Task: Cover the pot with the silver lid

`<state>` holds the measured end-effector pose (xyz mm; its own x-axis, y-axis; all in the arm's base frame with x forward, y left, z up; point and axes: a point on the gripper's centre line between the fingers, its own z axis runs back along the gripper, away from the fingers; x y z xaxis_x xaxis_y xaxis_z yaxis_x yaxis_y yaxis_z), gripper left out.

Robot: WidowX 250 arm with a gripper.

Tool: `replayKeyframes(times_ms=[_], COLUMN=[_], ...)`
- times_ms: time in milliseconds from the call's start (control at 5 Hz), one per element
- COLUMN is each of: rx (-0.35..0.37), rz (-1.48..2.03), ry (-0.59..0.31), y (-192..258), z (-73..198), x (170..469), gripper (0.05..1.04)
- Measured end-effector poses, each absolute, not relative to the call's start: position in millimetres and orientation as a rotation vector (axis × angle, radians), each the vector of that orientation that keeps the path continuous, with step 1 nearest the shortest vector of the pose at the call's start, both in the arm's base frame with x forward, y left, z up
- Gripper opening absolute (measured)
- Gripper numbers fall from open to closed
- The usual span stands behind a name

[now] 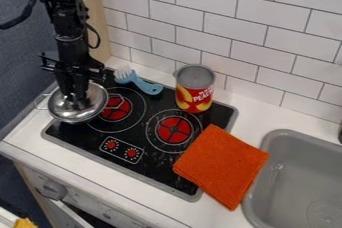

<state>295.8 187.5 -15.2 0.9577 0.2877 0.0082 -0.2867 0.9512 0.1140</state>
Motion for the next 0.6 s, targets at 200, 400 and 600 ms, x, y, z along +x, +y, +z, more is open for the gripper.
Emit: replayKeyframes(times_ms=[200,400,600], rx=[0.12,0.115,0.102], rz=[0.293,0.288,0.288], ry=[0.011,0.015,0.037], y=[188.2,186.8,183.1], z=[-15.2,-16.4,-14.2], x=[295.2,293.9,289.6], gripper=[0.614,0.914,1.012])
